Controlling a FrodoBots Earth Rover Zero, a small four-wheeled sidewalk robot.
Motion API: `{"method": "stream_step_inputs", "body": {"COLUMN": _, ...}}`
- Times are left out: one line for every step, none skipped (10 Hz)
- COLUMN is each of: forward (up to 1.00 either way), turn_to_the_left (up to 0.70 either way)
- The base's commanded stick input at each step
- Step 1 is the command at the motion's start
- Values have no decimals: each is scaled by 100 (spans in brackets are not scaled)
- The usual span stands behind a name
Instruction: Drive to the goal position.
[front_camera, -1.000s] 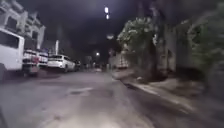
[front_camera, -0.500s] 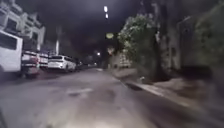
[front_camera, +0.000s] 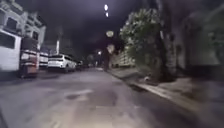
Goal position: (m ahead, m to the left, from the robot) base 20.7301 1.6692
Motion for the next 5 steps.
{"method": "stream_step_inputs", "body": {"forward": 50, "turn_to_the_left": 0}}
{"method": "stream_step_inputs", "body": {"forward": 50, "turn_to_the_left": 0}}
{"method": "stream_step_inputs", "body": {"forward": 50, "turn_to_the_left": 0}}
{"method": "stream_step_inputs", "body": {"forward": 50, "turn_to_the_left": 0}}
{"method": "stream_step_inputs", "body": {"forward": 50, "turn_to_the_left": 0}}
